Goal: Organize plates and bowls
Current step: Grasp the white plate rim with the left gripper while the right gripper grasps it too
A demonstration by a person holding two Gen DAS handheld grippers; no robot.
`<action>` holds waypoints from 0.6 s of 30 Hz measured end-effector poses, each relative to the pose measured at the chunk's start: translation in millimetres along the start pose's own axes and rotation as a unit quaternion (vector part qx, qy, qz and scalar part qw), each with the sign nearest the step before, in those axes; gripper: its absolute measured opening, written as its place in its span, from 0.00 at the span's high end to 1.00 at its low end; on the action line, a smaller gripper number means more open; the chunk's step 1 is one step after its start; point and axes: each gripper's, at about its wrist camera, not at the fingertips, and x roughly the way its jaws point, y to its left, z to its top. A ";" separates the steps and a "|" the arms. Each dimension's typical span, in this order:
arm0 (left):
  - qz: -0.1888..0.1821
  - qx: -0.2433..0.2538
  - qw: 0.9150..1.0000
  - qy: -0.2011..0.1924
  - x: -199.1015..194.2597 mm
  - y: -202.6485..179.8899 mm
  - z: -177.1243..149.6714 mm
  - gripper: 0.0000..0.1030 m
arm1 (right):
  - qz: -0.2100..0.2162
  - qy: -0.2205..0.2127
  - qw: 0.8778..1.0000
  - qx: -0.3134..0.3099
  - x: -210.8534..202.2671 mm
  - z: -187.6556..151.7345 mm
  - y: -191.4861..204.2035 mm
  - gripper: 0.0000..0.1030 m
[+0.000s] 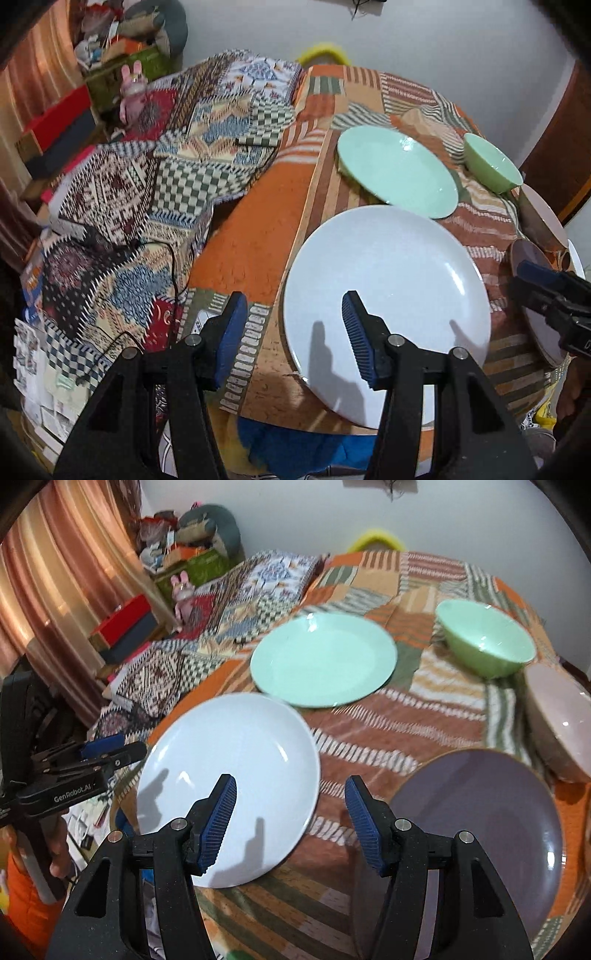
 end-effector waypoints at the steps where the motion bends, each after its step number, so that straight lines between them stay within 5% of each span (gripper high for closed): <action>1: -0.001 -0.005 1.000 0.001 2.9 2.9 -1.1 0.48 | -0.001 0.003 1.000 0.001 1.9 0.4 -0.5 0.45; 8: -0.016 -0.021 1.000 0.015 18.4 13.3 -6.1 0.56 | -0.016 0.038 0.999 0.013 25.3 3.6 -2.4 0.63; 18: -0.041 -0.026 0.998 0.028 29.8 16.9 -13.1 0.72 | -0.024 0.056 0.998 0.020 38.6 2.4 -3.0 0.71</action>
